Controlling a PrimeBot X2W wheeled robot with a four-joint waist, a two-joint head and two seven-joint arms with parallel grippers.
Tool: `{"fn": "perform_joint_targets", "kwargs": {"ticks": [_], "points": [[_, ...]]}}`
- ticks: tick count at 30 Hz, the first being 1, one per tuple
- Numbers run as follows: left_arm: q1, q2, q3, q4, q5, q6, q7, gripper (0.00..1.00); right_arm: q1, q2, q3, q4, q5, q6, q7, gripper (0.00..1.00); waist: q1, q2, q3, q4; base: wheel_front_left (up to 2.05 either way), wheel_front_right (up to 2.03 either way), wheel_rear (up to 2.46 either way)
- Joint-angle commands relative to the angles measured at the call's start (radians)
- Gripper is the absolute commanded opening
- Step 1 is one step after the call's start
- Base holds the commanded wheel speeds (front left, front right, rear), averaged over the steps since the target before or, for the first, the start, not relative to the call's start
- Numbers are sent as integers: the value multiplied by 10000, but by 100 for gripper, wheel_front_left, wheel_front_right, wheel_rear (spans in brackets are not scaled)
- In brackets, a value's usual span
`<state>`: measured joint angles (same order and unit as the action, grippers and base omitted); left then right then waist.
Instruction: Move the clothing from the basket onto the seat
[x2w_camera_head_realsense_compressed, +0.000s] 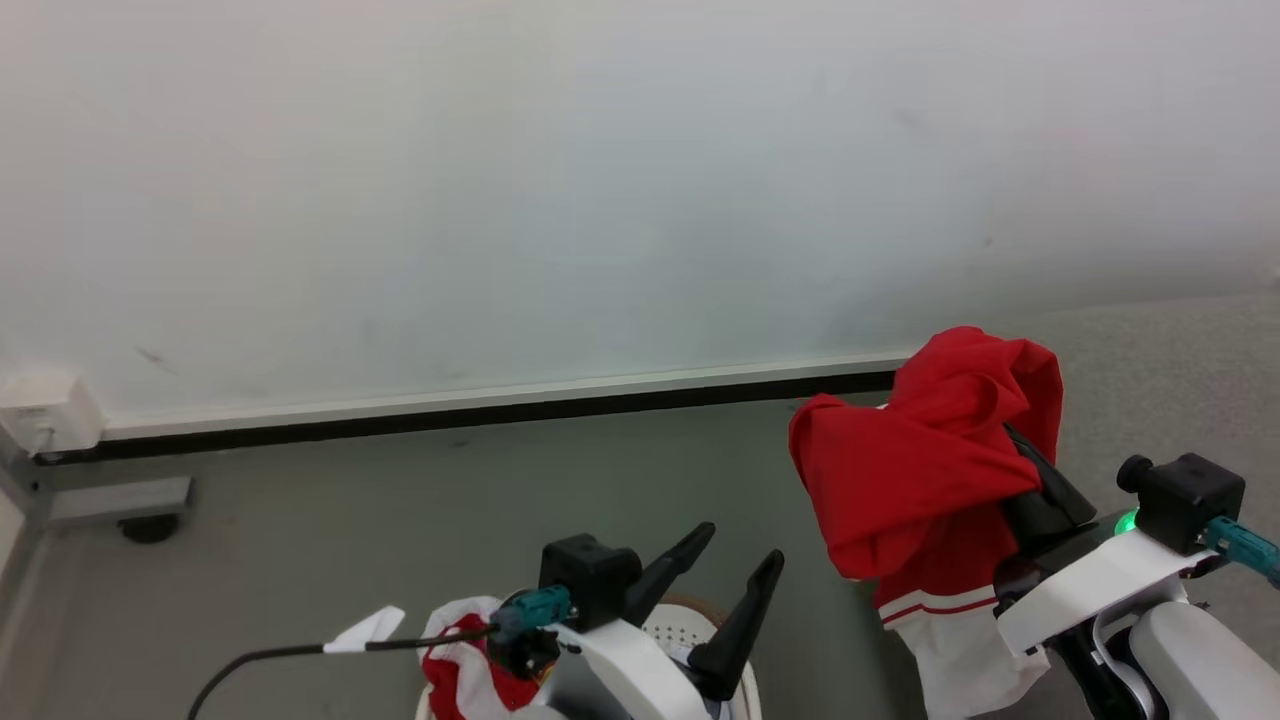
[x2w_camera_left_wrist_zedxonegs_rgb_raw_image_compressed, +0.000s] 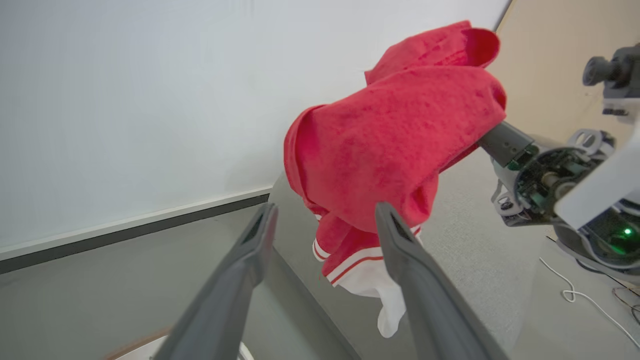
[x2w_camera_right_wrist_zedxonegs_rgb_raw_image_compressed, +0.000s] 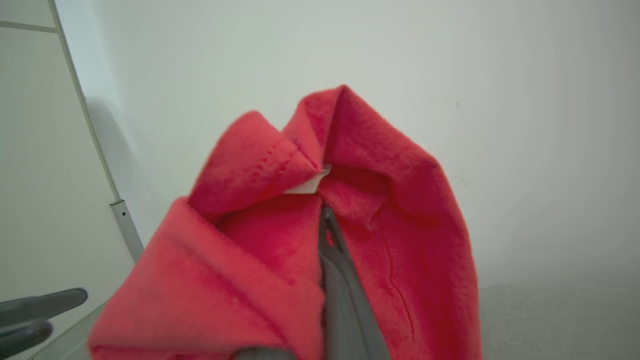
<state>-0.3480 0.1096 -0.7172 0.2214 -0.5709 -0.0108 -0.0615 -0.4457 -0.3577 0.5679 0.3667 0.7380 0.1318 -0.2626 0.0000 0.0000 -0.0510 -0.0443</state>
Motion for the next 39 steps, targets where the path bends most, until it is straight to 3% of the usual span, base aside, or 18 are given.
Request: {"fn": "perform_joint_targets", "kwargs": {"ticks": [1, 10, 17, 28, 39], "points": [[-13, -42, -48, -42, 74, -33, -17, 100, 29, -111, -62, -67, -80, -21, -33, 0, 0, 0, 233, -571, 0, 0, 0], [-343, -235, -466, 92, 141, -236, -127, 100, 100, -350, -365, -306, -142, -21, -35, 0, 0, 0, 813, -2035, 0, 0, 0], [-859, -310, -782, 27, 332, -394, 8, 100, -129, -473, -961, -612, -213, -21, -35, 0, 0, 0, 1652, -2525, 0, 0, 0], [-2632, 0, -880, -453, 820, -728, 581, 100, -2487, -893, -2738, -157, -544, -21, -33, 0, 0, 0, 4711, -1722, 0, 0, 0], [-3780, 19, -831, -796, 953, -877, 527, 100, -5756, -1578, -5662, 2842, -2153, -21, -10, 0, 0, 0, 6420, -640, 0, 0, 0]]}}
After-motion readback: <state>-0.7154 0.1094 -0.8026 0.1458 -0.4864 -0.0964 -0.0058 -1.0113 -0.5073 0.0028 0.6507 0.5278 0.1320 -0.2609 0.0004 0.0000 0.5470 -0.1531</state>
